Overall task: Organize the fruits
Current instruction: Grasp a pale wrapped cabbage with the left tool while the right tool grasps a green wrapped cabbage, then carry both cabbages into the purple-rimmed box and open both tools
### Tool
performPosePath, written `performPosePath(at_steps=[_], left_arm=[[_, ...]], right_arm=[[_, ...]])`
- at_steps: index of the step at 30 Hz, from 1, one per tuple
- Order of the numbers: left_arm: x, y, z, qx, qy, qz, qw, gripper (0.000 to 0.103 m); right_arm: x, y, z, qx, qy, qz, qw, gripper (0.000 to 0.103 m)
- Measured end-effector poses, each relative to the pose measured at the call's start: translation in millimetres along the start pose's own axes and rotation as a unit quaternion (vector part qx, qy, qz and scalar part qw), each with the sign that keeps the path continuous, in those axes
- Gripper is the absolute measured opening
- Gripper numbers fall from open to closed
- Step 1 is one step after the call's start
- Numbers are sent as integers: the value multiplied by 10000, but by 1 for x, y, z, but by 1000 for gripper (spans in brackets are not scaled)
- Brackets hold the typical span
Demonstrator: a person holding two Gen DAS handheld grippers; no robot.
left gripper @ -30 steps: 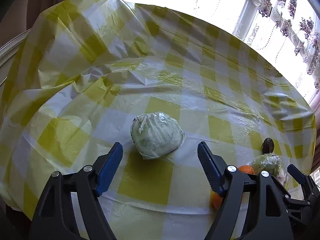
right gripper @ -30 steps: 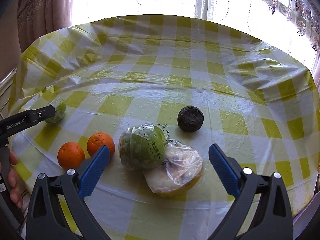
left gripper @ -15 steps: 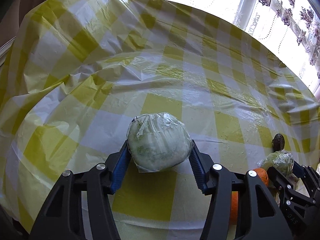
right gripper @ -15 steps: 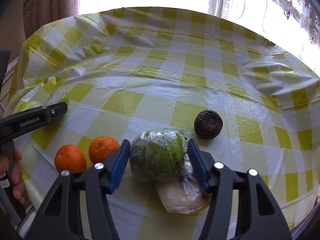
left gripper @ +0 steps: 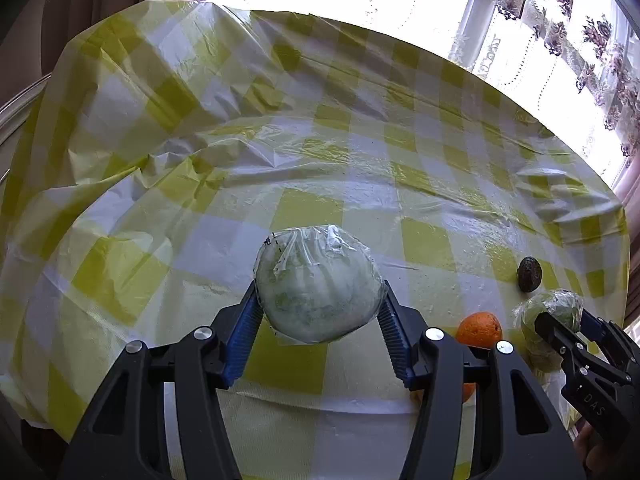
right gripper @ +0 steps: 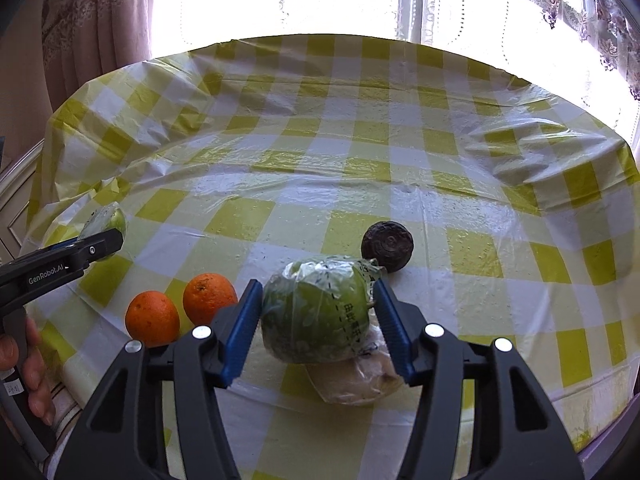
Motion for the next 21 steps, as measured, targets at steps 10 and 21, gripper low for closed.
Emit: performPosePath(at_steps=[10, 21], left_arm=[[-39, 26, -57, 388, 486, -62, 9980, 54], [-68, 67, -142, 1108, 1161, 46, 9870, 54]], right_arm=[[-44, 27, -40, 456, 42, -31, 9989, 57], [-89, 56, -95, 855, 343, 29, 9957, 57]])
Point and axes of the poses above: each gripper's, at about its wrist camera, not at the fingertips, and x roughly the way its jaws point, z to its left, y to its underside, the point moved 6 cm from there along x, roughly the way its jaws point, and after that the axes turned 1 degree about -y, right-handed, at the moved point
